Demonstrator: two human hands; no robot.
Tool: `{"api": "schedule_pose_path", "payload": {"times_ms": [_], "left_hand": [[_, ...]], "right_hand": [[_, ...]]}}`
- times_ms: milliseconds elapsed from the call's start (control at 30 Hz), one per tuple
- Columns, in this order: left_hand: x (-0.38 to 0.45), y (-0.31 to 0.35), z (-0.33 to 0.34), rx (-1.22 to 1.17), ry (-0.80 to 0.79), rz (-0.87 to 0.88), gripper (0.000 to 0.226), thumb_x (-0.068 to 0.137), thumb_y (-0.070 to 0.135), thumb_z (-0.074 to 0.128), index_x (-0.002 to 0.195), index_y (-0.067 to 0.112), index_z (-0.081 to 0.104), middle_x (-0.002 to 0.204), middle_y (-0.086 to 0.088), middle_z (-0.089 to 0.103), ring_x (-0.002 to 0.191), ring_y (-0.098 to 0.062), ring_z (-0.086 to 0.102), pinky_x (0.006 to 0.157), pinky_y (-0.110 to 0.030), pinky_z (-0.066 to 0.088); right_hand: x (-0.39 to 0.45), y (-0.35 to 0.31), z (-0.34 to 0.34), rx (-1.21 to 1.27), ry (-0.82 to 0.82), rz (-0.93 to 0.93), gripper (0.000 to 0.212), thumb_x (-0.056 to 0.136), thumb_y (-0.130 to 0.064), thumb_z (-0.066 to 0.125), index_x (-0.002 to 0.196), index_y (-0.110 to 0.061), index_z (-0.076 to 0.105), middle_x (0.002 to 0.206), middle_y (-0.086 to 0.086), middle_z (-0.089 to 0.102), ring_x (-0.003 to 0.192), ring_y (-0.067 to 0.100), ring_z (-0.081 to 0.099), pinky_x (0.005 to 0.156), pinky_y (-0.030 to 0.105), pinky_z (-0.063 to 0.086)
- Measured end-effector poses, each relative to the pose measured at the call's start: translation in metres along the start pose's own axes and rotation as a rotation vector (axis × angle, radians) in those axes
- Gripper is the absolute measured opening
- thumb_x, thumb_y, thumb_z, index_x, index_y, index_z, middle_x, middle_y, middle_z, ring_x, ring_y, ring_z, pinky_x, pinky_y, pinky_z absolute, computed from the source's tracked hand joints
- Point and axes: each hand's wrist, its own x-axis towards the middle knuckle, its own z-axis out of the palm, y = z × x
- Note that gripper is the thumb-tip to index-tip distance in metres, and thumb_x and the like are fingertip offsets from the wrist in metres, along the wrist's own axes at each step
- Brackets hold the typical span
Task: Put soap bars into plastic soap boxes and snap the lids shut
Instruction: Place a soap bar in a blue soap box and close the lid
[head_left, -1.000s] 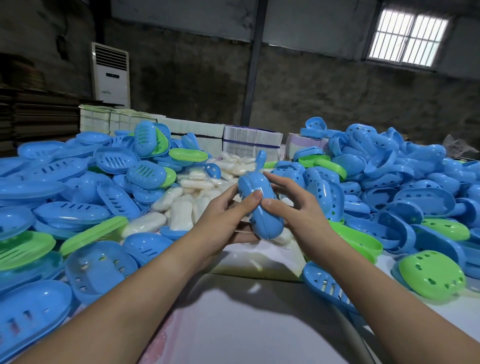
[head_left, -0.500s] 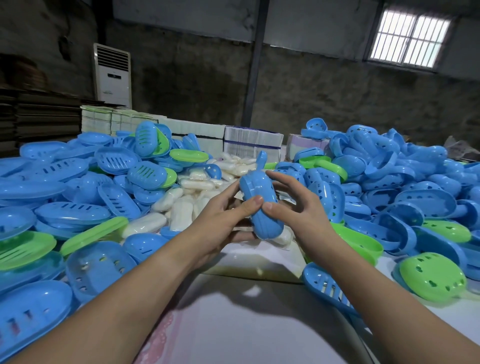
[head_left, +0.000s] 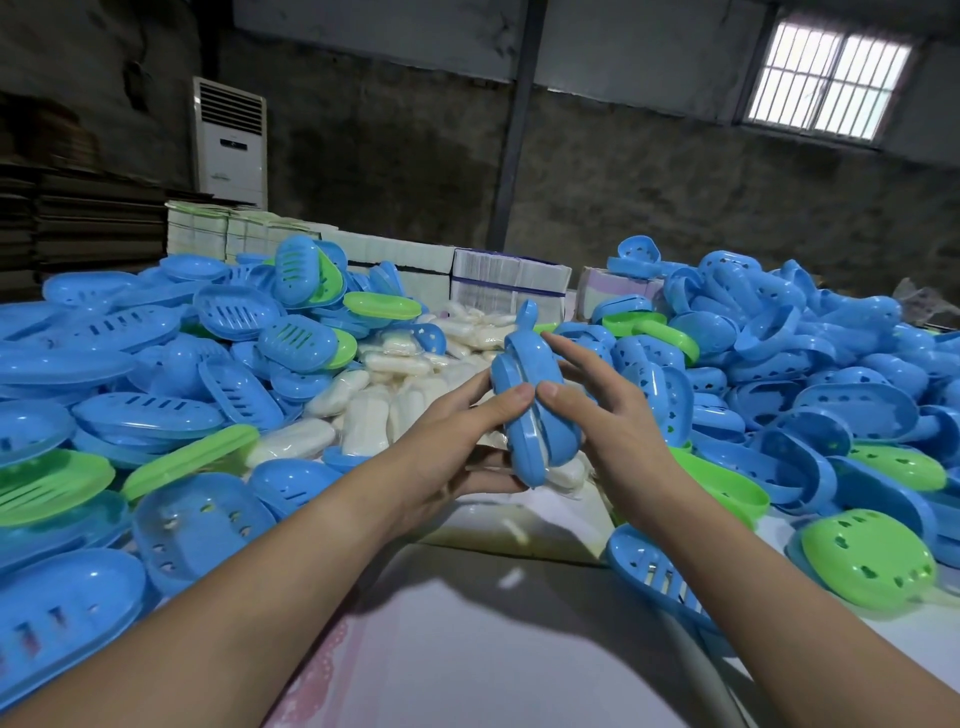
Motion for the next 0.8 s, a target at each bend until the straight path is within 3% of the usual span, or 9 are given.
{"api": "schedule_pose_path", "payload": {"times_ms": [100, 233, 400, 600, 667, 800], "left_hand": [[0.0002, 0.0013, -0.0016, 0.012, 0.009, -0.008, 0.027, 0.09, 0.043, 0.069, 0.117, 0.042, 0.073, 0.121, -0.011, 0.072, 0.095, -0.03, 0.076, 0.073, -0.038, 0.062], [0.0007, 0.0018, -0.0026, 0.008, 0.009, -0.011, 0.03, 0.098, 0.041, 0.063, 0.127, 0.039, 0.068, 0.126, -0.012, 0.07, 0.102, -0.032, 0.075, 0.078, -0.04, 0.062], [0.0029, 0.0015, -0.0045, -0.035, 0.044, -0.002, 0.029, 0.093, 0.043, 0.066, 0.121, 0.037, 0.07, 0.101, 0.002, 0.078, 0.092, -0.029, 0.077, 0.072, -0.037, 0.063], [0.0035, 0.0016, -0.0072, -0.02, 0.044, 0.011, 0.034, 0.092, 0.045, 0.066, 0.124, 0.034, 0.068, 0.095, 0.005, 0.079, 0.09, -0.025, 0.078, 0.074, -0.038, 0.063], [0.0039, 0.001, -0.0071, -0.018, 0.053, 0.014, 0.037, 0.092, 0.045, 0.066, 0.127, 0.033, 0.067, 0.093, 0.006, 0.079, 0.09, -0.025, 0.078, 0.073, -0.037, 0.063], [0.0041, 0.0, -0.0066, -0.022, 0.069, 0.039, 0.05, 0.081, 0.049, 0.071, 0.128, 0.033, 0.067, 0.097, 0.004, 0.078, 0.094, -0.028, 0.077, 0.073, -0.037, 0.062]], "right_hand": [[-0.0005, -0.0002, 0.0001, -0.015, -0.011, 0.019, 0.052, 0.069, -0.051, 0.074, 0.121, -0.05, 0.064, 0.128, -0.002, 0.062, 0.108, 0.016, 0.068, 0.098, 0.046, 0.054], [-0.0026, -0.0017, 0.0017, -0.017, -0.026, 0.023, 0.051, 0.069, -0.052, 0.073, 0.12, -0.049, 0.065, 0.127, -0.002, 0.062, 0.109, 0.014, 0.067, 0.096, 0.042, 0.055], [-0.0026, -0.0043, 0.006, 0.037, 0.02, 0.022, 0.042, 0.076, -0.041, 0.073, 0.118, -0.045, 0.067, 0.125, 0.002, 0.064, 0.109, 0.019, 0.067, 0.097, 0.047, 0.054], [-0.0036, -0.0069, 0.0084, 0.029, -0.001, 0.024, 0.04, 0.077, -0.041, 0.072, 0.116, -0.049, 0.067, 0.124, 0.0, 0.062, 0.11, 0.018, 0.066, 0.097, 0.048, 0.054], [-0.0039, -0.0058, 0.009, 0.015, 0.0, 0.024, 0.04, 0.077, -0.042, 0.073, 0.116, -0.05, 0.066, 0.125, -0.001, 0.061, 0.109, 0.014, 0.066, 0.094, 0.043, 0.056], [-0.005, -0.0044, 0.01, 0.017, -0.004, -0.013, 0.038, 0.086, -0.033, 0.074, 0.12, -0.045, 0.064, 0.123, -0.006, 0.062, 0.096, 0.001, 0.069, 0.072, 0.019, 0.056]]}}
